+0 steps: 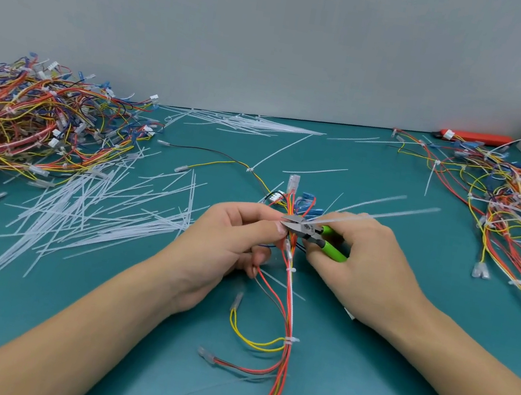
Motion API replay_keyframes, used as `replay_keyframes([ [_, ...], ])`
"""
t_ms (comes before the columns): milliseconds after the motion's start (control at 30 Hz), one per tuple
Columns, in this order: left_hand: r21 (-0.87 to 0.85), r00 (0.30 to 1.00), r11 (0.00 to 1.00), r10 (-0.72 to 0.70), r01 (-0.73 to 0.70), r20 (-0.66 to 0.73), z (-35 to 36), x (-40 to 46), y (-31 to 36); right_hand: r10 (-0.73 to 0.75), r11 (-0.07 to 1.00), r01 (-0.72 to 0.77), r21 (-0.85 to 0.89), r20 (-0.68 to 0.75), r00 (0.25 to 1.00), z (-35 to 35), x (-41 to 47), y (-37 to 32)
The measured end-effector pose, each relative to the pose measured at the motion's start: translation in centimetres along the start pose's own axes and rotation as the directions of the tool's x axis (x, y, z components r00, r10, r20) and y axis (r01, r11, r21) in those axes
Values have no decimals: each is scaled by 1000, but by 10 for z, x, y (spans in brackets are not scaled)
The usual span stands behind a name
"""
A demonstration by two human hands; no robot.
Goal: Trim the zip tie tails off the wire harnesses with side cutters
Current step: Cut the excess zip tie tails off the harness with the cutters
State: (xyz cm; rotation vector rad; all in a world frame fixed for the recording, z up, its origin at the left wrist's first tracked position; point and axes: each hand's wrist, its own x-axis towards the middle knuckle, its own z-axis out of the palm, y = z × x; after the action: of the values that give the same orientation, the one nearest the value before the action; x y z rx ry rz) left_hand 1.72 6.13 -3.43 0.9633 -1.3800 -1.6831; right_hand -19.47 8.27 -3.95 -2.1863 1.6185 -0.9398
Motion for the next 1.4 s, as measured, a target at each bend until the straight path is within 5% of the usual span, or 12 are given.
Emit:
replay_keyframes([
  [733,12,1000,1000,2,-2,-1,4,-2,5,90,996,-91,-9,-45,995,1,-2,-7],
  [1400,21,1000,1000,-5,4,26,1,-2,3,23,999,-24,-22,-60,998,4,-3,3],
])
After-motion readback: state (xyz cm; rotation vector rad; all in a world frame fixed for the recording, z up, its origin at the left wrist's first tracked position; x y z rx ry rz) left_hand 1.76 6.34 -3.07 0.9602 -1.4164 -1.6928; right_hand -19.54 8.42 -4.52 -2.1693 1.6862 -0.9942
